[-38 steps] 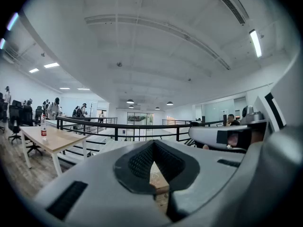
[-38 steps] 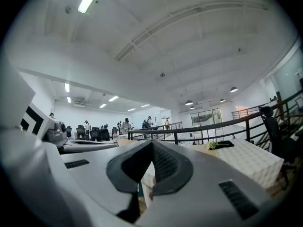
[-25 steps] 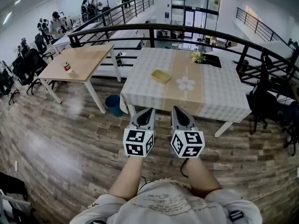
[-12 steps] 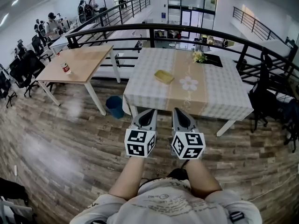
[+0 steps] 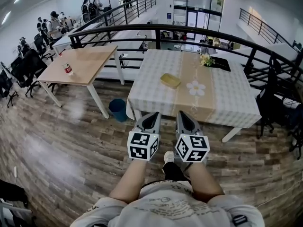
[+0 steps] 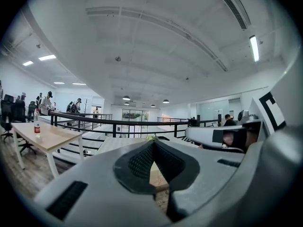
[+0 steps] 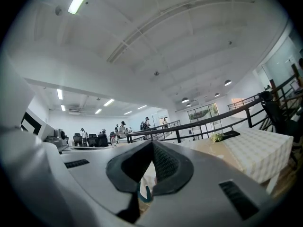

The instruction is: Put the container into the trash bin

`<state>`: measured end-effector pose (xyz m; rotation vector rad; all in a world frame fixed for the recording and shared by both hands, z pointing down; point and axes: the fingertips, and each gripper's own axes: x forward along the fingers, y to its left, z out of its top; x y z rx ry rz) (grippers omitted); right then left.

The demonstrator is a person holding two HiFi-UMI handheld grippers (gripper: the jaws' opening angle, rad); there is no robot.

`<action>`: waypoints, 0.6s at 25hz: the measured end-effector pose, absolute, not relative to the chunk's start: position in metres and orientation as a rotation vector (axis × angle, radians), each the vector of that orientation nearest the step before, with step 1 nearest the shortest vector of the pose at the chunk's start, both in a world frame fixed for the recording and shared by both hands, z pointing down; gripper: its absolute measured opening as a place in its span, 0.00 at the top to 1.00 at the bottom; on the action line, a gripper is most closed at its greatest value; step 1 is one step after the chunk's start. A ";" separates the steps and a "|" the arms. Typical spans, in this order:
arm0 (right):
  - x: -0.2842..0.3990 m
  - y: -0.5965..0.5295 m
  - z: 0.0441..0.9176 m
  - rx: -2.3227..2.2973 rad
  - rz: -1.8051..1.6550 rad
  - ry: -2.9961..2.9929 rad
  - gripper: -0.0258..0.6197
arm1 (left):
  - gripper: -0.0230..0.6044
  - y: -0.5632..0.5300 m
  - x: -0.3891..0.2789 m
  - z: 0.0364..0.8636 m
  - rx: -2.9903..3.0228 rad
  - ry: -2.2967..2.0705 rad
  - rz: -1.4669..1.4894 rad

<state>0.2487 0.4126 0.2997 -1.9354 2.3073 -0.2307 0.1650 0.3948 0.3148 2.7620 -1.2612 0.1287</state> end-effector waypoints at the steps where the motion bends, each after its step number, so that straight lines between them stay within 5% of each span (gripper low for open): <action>1: 0.249 0.405 0.300 -1.933 -0.229 2.308 0.96 | 0.96 0.387 0.166 0.316 2.761 -1.262 0.129; 15: 0.269 0.260 0.313 -1.913 -0.261 2.295 0.96 | 0.96 0.252 0.185 0.327 2.772 -1.258 0.147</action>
